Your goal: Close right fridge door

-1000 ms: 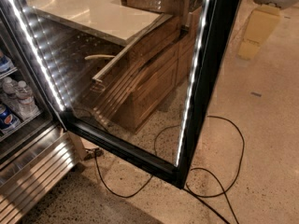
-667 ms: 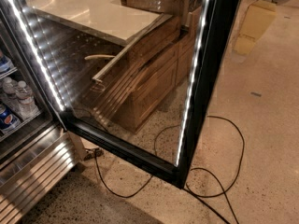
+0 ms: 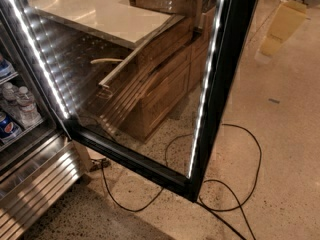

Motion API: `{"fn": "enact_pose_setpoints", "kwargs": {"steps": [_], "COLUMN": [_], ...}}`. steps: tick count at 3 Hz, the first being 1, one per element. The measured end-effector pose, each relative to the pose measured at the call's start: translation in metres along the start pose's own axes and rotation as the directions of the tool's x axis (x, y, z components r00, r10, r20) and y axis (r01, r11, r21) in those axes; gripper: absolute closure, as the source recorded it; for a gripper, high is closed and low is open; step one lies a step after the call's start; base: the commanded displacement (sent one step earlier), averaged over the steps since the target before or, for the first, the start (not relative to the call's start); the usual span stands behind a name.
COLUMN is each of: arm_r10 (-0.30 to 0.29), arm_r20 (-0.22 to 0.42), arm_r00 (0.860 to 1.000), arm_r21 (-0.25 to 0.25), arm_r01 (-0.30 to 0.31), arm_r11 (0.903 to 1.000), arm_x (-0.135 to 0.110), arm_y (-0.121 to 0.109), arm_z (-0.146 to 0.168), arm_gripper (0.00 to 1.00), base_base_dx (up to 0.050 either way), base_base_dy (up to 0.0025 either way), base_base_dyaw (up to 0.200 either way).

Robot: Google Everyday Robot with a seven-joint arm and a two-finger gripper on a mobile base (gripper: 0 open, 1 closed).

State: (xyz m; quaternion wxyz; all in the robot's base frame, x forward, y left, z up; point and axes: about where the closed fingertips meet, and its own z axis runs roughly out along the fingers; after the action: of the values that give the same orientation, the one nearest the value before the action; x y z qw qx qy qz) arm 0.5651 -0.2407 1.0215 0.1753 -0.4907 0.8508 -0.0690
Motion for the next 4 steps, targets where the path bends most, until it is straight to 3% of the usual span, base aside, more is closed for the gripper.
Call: {"fn": "enact_pose_setpoints", "kwargs": {"steps": [1, 2, 3, 4], "arm_r10": [0.089, 0.089, 0.075, -0.025], "arm_r20": [0.062, 0.062, -0.008, -0.091], "arm_r00": [0.994, 0.994, 0.997, 0.996], "arm_r21": [-0.001, -0.002, -0.029, -0.032], "arm_r01": [-0.089, -0.089, -0.075, 0.022], "arm_r11": [0.996, 0.996, 0.9967, 0.9992], "arm_x": [0.008, 0.008, -0.008, -0.05], "arm_y": [-0.034, -0.034, -0.04, -0.04], "arm_z": [0.019, 0.019, 0.055, 0.095], "arm_gripper": [0.0, 0.0, 0.0, 0.0], "base_base_dx": [0.0, 0.0, 0.0, 0.0], "base_base_dy": [0.0, 0.0, 0.0, 0.0], "base_base_dyaw": [0.0, 0.0, 0.0, 0.0]}}
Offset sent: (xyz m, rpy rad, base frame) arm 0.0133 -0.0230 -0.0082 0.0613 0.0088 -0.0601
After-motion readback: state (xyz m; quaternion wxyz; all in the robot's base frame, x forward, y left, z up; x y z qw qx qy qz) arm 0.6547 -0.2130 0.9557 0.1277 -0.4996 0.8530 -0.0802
